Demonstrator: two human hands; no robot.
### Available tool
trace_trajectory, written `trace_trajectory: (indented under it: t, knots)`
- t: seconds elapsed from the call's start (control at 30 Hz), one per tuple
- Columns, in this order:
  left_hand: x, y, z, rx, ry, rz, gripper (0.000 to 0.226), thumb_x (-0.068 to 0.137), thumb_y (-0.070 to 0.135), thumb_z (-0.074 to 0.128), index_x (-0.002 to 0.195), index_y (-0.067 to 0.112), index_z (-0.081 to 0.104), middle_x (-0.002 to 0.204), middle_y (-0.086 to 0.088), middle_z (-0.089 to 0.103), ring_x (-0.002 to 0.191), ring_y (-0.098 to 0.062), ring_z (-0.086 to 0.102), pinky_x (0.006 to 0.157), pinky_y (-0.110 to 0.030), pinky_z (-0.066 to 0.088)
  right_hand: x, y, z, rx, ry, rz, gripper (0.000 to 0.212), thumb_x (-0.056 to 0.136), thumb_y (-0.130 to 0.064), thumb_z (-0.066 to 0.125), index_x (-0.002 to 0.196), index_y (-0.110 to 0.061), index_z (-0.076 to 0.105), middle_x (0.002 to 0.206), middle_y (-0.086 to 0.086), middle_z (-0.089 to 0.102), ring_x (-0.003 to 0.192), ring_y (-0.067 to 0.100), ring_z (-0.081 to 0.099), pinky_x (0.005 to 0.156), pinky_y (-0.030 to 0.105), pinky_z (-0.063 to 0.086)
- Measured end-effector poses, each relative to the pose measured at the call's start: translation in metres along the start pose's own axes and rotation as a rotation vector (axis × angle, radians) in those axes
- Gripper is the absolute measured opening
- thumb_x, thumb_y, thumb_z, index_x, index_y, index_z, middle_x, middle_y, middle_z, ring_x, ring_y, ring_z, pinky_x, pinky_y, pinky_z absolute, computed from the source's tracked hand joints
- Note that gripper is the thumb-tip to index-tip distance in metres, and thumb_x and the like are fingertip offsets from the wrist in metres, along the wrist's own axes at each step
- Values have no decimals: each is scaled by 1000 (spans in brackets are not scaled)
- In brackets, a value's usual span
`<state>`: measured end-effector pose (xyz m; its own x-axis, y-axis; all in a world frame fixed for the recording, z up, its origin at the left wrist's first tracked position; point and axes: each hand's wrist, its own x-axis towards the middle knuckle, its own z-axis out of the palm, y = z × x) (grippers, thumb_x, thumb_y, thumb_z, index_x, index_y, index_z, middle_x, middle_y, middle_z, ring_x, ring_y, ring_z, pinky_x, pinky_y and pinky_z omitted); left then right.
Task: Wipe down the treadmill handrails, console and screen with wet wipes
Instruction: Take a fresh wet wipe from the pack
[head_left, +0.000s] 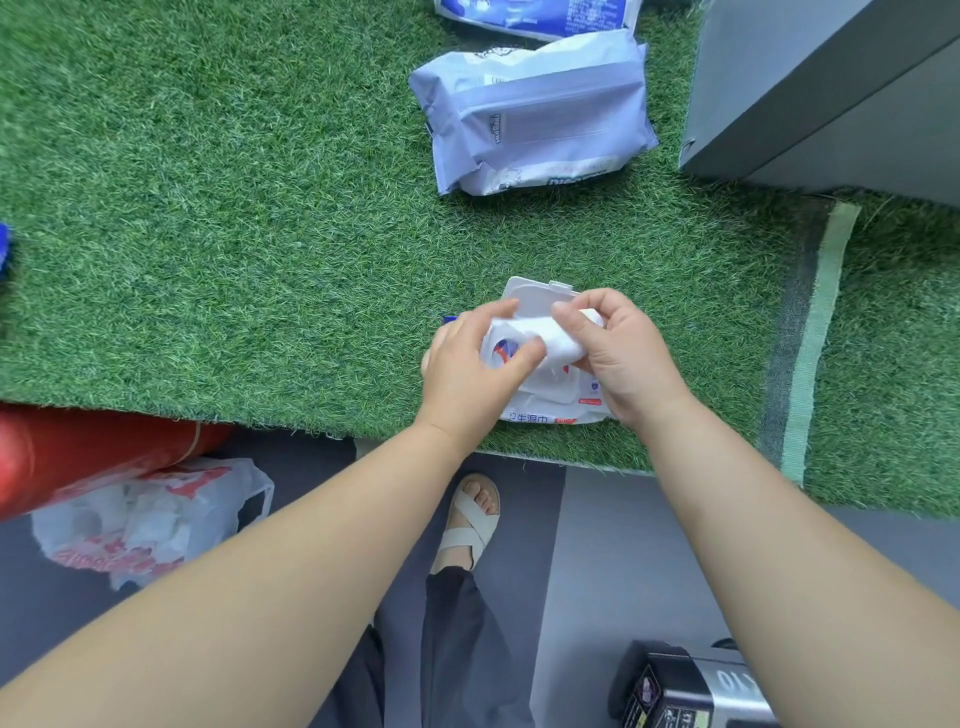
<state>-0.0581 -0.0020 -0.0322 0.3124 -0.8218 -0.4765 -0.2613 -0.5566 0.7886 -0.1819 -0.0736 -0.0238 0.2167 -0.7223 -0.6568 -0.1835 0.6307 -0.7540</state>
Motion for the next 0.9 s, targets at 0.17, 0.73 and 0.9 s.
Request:
trace_trajectory:
  t: [0.17, 0.73, 0.9]
  knots:
    - [1, 6, 2, -90, 61, -1, 20, 78, 41, 50, 75, 26, 63, 72, -3, 67, 78, -26, 59, 84, -44, 47, -7, -2, -3, -249, -111, 15, 33, 65, -29, 83, 80, -22, 54, 79, 1, 60, 69, 16, 55, 59, 29, 43]
    - [-15, -49, 23, 1048, -72, 486, 49, 81, 46, 46, 126, 31, 59, 123, -3, 61, 115, -39, 54, 105, -54, 33, -5, 3, -37, -789, 248, -77, 18, 87, -34, 63, 91, -17, 60, 83, 0, 59, 84, 24, 55, 66, 29, 33]
    - [-11, -38, 25, 941, 42, 500, 47, 79, 45, 44, 116, 25, 64, 111, -7, 63, 110, -36, 55, 102, -48, 28, 2, 4, -28, -930, 104, -133, 25, 86, -30, 65, 111, -27, 64, 99, -4, 60, 92, 16, 55, 73, 24, 34]
